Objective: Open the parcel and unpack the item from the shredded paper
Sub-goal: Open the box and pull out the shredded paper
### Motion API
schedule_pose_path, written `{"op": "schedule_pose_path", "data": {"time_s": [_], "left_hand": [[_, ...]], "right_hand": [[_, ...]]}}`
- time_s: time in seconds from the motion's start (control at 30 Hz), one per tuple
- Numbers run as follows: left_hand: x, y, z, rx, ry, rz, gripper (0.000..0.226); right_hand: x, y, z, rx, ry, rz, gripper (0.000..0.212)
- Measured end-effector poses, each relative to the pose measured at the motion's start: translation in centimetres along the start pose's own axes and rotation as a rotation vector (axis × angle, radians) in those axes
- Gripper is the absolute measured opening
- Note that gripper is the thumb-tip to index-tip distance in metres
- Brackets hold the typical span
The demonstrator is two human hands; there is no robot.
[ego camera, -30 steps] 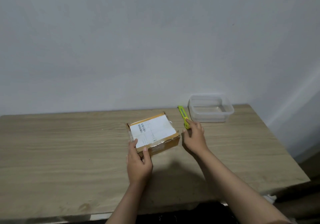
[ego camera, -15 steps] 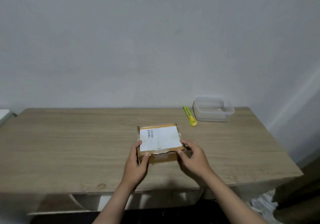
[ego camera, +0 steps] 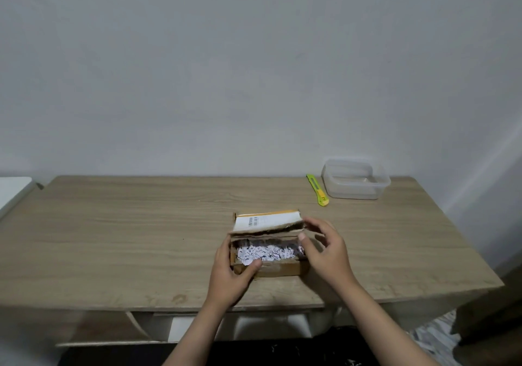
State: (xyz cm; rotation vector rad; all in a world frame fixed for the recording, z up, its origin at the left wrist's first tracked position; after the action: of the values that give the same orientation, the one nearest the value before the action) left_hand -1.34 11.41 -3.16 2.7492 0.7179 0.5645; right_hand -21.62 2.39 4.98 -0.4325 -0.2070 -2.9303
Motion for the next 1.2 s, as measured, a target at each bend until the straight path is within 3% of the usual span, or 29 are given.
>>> {"op": "schedule_pose_path", "data": {"time_s": [0.13, 0.43, 0.7, 0.87, 1.03, 1.2], "left_hand": [[-0.1, -0.1, -0.3, 0.002, 0.049, -0.014, 0.091], [-0.1, -0.2, -0.5, 0.007, 0.085, -0.031, 0.087], [0.0, -0.3, -0.9, 0.032, 0.117, -0.025, 0.087], [0.2, -0.1, -0.9, 0.071, 0.062, 0.016, 0.088], [0.9, 1.0, -2.6, 0.068, 0.169, 0.043, 0.107], [0.1, 2.7, -5.8, -0.065, 0.171, 0.000, 0.077]], "right_hand": [[-0.2, 1.6, 0.4, -0.042, 0.076, -0.010, 0.047], [-2.5, 6.7, 1.6, -0.070, -0.031, 0.100, 0.070], [-4.4, 7.3, -2.0, -0.223, -0.208, 0.300, 0.067], [-3.1, 7.0, -1.2, -0.206, -0.186, 0.300, 0.059], [-2.1, 5.5, -1.5, -0.144, -0.477, 0.328, 0.060], [-3.3, 3.2, -2.1, -0.094, -0.637, 0.393, 0.058]]}}
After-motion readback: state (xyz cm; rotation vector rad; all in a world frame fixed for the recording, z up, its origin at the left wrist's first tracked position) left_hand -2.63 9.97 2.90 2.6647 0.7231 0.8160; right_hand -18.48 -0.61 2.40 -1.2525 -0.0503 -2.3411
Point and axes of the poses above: each hand's wrist, its own y-axis towards the middle knuckle, its own x-axis out of the back of the hand, z = x × y, the point moved 4 cm from there along y, towards the middle knuckle, and after that the axes turned 13 degrees about -x, right-handed, at the moved point
